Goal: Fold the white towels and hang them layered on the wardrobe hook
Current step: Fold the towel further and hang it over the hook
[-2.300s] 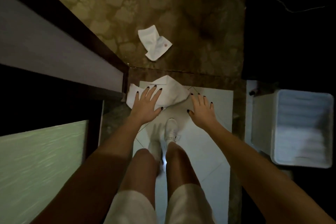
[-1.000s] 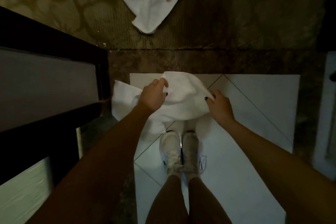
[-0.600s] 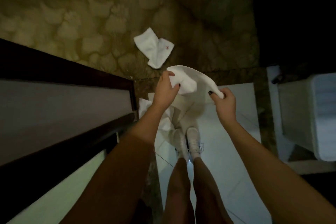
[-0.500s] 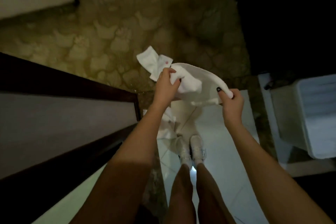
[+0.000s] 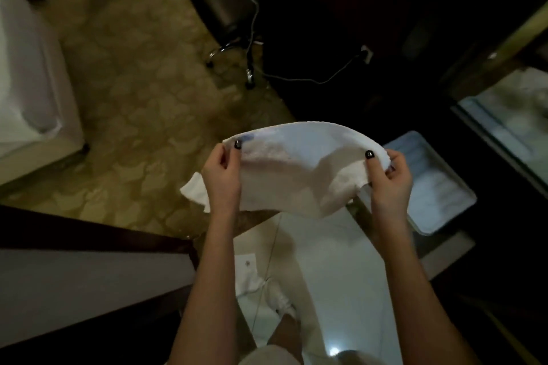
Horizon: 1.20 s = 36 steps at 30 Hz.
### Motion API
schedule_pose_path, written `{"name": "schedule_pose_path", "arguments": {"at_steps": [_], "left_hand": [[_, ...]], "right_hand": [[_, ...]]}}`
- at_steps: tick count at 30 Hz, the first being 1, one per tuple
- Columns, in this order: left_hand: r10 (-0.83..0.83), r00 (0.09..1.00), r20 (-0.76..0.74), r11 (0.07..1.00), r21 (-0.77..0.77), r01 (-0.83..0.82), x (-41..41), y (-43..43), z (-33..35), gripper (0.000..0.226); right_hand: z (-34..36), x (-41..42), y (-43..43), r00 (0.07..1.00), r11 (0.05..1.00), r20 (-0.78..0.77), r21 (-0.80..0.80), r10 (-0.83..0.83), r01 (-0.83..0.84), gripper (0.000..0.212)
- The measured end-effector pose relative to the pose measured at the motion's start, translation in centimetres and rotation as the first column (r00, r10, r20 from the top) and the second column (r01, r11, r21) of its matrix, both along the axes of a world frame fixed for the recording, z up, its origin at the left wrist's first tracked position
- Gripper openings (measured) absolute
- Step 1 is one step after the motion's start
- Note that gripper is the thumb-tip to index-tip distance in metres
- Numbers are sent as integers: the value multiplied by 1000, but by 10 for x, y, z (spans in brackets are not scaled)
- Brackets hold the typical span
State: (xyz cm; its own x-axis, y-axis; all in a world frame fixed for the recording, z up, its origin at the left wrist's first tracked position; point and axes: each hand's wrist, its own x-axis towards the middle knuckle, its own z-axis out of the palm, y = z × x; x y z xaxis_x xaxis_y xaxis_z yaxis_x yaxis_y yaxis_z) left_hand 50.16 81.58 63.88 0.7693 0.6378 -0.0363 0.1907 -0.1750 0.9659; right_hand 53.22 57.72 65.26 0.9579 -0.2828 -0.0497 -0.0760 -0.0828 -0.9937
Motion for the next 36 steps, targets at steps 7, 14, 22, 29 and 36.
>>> {"name": "schedule_pose_path", "arguments": {"at_steps": [7,14,22,29,36], "left_hand": [[-207,977,55,943,277,184,-24,-94,52,18],[-560,813,157,793,386,472,-81,-234,99,28],[-819,496,290,564,241,790,-179,-396,141,42],[-922,175,345,240,156,958,-248,-500,166,41],[-903,-7,429,-8,-2,1000,-265,-572,186,26]], "right_hand": [[65,-69,-103,972,961,73,-151,-224,233,18],[127,-172,-218,999,978,50,-209,-7,17,26],[174,-305,-331,999,952,-19,-304,35,-39,14],[198,-381,-387,964,860,187,-442,-188,253,13],[209,-411,-439,862,718,192,-486,-469,498,5]]}}
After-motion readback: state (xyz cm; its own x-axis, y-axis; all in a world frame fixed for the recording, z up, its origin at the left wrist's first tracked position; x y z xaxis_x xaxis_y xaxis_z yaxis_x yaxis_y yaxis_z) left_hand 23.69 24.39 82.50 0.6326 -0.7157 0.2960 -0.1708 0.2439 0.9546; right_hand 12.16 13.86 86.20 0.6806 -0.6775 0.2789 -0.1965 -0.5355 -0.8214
